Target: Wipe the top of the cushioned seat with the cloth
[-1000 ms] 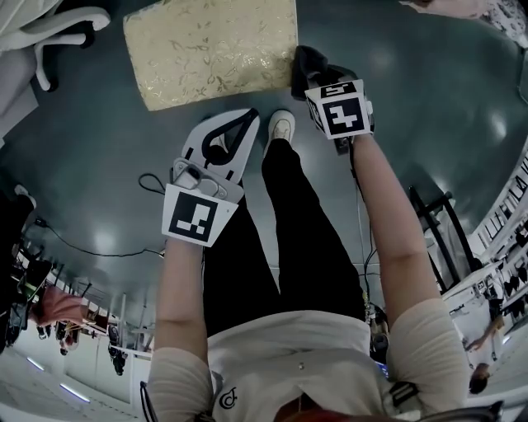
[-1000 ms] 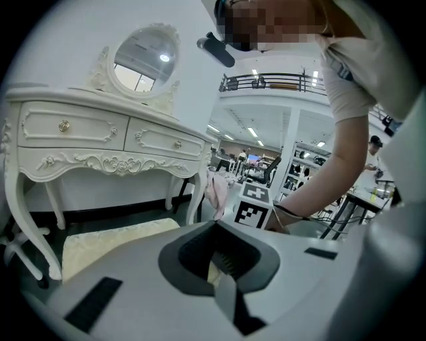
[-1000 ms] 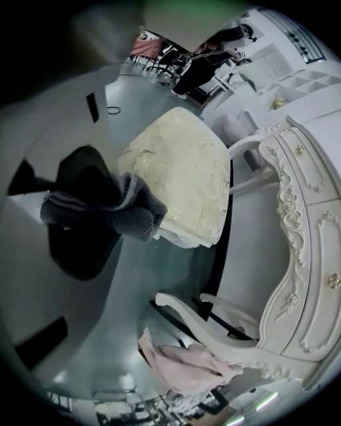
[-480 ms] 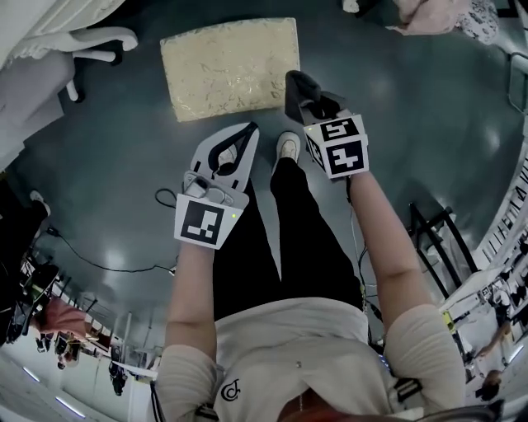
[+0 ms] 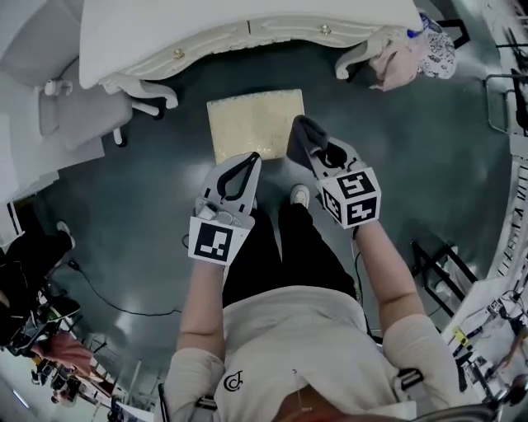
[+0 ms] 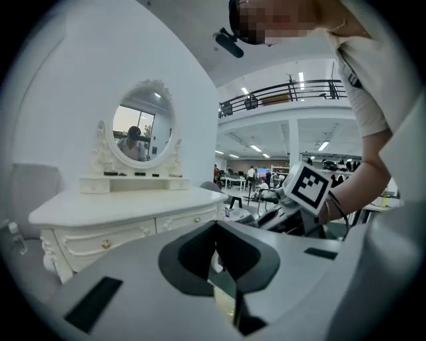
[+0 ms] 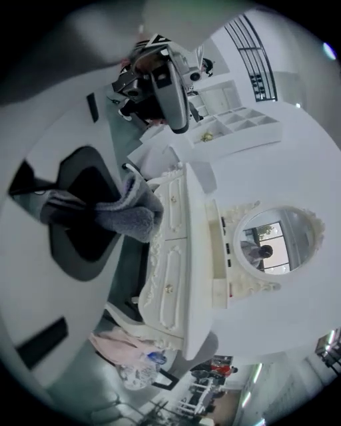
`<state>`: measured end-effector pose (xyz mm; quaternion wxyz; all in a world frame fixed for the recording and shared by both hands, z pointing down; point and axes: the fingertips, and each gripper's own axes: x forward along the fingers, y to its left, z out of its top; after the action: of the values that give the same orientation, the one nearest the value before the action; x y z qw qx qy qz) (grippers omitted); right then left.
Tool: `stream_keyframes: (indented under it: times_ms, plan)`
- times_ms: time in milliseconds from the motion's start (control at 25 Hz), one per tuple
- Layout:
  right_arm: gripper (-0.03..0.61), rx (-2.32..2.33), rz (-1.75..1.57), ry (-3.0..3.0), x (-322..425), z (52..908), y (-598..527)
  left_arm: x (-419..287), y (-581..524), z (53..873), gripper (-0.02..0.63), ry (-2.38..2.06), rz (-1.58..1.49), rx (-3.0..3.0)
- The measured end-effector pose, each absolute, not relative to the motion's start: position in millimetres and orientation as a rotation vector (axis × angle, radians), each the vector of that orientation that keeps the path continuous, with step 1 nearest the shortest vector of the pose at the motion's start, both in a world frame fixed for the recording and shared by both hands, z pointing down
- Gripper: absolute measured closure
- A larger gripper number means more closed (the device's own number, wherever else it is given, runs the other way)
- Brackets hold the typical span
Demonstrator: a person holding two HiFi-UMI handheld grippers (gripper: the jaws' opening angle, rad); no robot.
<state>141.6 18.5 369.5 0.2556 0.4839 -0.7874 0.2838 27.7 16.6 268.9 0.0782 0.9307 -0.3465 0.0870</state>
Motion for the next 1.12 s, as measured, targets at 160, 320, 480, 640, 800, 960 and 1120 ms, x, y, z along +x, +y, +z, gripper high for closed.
stream_keyframes:
  times_ms: [160, 320, 480, 640, 800, 960, 1120]
  plan:
    - [0.503, 1.392, 0.650, -2.198, 134, 294, 5, 10, 8, 218, 0.601, -1.082, 0.259, 2.800]
    - [0.503, 1.432, 0.523, -2.269, 120, 227, -5, -7, 10, 178, 0.601, -1.080, 0.264, 2.809]
    - [0.503, 1.485, 0.365, -2.327, 112, 159, -17, -21, 2, 125, 0.601, -1.139, 0.208, 2.877]
    - [0.503, 1.559, 0.235, -2.375, 107, 104, -14, -40, 2, 77, 0.601, -1.202, 0.157, 2.936]
    - [0.503, 1.601, 0.111, -2.397, 108, 65, -8, -56, 6, 38, 0.601, -1.281, 0.112, 2.941]
    - [0.505, 1.662, 0.042, -2.422, 109, 38, 2, -70, 15, 10, 0.601, -1.328, 0.042, 2.911]
    - [0.505, 1.698, -0.048, -2.458, 107, 18, 10, -79, 16, -10, 0.601, -1.367, 0.022, 2.915]
